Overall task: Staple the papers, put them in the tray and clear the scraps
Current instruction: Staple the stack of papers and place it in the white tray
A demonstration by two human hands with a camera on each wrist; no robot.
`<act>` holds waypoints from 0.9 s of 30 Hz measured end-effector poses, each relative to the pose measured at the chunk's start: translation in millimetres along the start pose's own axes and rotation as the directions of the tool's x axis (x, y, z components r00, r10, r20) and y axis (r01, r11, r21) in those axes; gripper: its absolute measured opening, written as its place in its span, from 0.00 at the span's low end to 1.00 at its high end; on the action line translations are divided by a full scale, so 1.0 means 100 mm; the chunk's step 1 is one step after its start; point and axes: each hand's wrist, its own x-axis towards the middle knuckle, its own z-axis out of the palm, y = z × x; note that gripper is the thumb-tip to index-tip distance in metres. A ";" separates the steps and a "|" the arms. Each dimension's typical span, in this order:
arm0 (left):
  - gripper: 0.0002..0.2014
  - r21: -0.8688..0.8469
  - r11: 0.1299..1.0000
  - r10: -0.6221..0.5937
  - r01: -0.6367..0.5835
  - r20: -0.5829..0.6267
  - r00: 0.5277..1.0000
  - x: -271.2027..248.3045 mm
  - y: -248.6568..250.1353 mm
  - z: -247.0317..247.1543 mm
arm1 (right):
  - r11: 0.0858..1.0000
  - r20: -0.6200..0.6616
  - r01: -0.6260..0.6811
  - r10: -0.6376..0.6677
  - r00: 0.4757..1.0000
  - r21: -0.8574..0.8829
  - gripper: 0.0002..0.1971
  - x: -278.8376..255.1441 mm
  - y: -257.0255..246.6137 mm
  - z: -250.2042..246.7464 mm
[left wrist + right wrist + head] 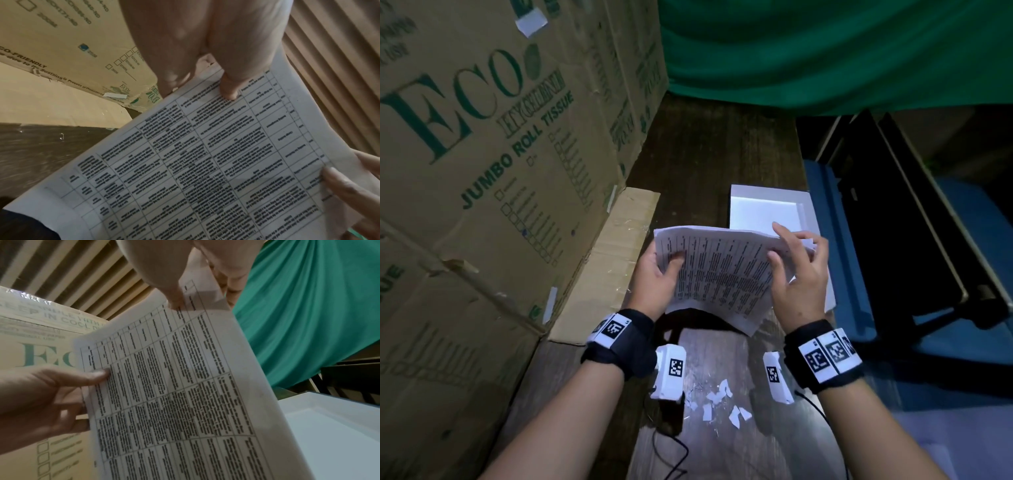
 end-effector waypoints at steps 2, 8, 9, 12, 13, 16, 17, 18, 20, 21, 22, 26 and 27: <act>0.14 0.015 0.998 0.057 -0.057 -0.004 0.998 -0.02 0.03 0.00 | 0.999 0.033 -0.015 0.014 0.999 0.030 0.21 0.01 0.01 0.01; 0.40 0.283 0.796 0.569 -0.535 -0.052 0.820 -0.01 0.22 -0.03 | 0.983 0.133 -0.127 0.109 0.985 0.133 0.27 0.11 -0.02 -0.02; 0.44 0.318 0.759 0.605 -0.568 -0.020 0.796 0.01 0.21 -0.03 | 0.980 0.142 -0.140 0.119 0.983 0.145 0.27 0.12 -0.02 -0.02; 0.46 0.367 0.758 0.562 -0.539 0.051 0.825 0.05 0.15 -0.03 | 0.983 0.118 -0.123 0.107 0.987 0.137 0.23 0.13 -0.01 0.00; 0.42 0.371 0.775 0.528 -0.511 0.064 0.847 0.06 0.15 -0.03 | 0.986 0.100 -0.102 0.089 0.991 0.135 0.21 0.14 0.00 0.01; 0.32 0.322 0.808 0.508 -0.494 0.044 0.860 0.08 0.19 -0.02 | 0.988 0.061 -0.062 0.054 0.997 0.144 0.17 0.21 0.02 0.03; 0.31 0.308 0.807 0.520 -0.504 0.033 0.853 0.09 0.21 -0.03 | 0.987 0.049 -0.055 0.049 0.998 0.150 0.16 0.23 0.03 0.03; 0.30 0.301 0.804 0.530 -0.512 0.027 0.848 0.08 0.22 -0.03 | 0.986 0.041 -0.053 0.047 0.998 0.155 0.16 0.25 0.03 0.03; 0.32 0.310 0.804 0.526 -0.507 0.025 0.850 0.06 0.20 -0.03 | 0.988 0.041 -0.057 0.052 0.998 0.142 0.15 0.23 0.03 0.02; 0.33 0.311 0.810 0.516 -0.497 0.025 0.856 0.04 0.18 -0.02 | 0.990 0.045 -0.063 0.058 0.997 0.126 0.15 0.21 0.04 0.02; 0.34 0.305 0.816 0.509 -0.492 0.024 0.860 0.03 0.16 -0.02 | 0.991 0.055 -0.076 0.070 0.996 0.112 0.15 0.17 0.05 0.03; 0.35 0.275 0.848 0.480 -0.453 -0.034 0.877 0.03 0.11 0.00 | 0.974 0.077 -0.187 0.178 0.981 0.131 0.21 0.10 0.05 0.04; 0.37 0.220 0.885 0.429 -0.411 -0.042 0.902 0.03 0.12 0.00 | 0.964 0.066 -0.219 0.211 0.975 0.150 0.22 0.10 0.05 0.04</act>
